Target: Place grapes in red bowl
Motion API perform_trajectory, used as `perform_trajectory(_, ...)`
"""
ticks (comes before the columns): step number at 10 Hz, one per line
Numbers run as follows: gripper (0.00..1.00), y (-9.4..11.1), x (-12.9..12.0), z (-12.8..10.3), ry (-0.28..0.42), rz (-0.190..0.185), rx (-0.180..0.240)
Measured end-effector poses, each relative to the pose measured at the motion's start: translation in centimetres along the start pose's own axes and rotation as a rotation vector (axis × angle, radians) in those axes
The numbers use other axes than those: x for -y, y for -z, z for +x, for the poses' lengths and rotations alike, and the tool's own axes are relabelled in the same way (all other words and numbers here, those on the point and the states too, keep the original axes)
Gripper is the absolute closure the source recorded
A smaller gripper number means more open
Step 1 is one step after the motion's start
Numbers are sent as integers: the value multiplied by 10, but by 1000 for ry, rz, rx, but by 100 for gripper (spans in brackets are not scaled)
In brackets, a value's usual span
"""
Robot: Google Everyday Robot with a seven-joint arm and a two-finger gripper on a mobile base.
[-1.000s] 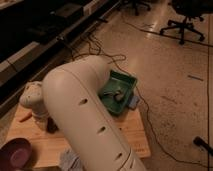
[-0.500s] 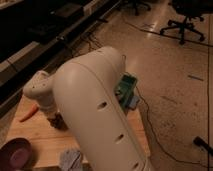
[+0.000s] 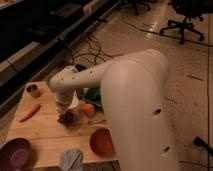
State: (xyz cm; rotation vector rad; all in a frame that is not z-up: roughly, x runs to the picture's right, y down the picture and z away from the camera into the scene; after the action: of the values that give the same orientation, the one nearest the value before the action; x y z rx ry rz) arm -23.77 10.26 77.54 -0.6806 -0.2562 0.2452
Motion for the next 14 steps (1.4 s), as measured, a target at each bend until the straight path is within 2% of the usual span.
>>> perform_trajectory(2, 100, 22, 4, -4, 5, -9, -1)
perform_trajectory(5, 100, 48, 17, 4, 8, -53, -56)
perform_trajectory(8, 100, 66, 14, -6, 89, -85, -86)
perform_trajectory(12, 100, 84, 2, -25, 181, -94, -107)
perform_trajectory(14, 100, 95, -7, -24, 204, -91, -126)
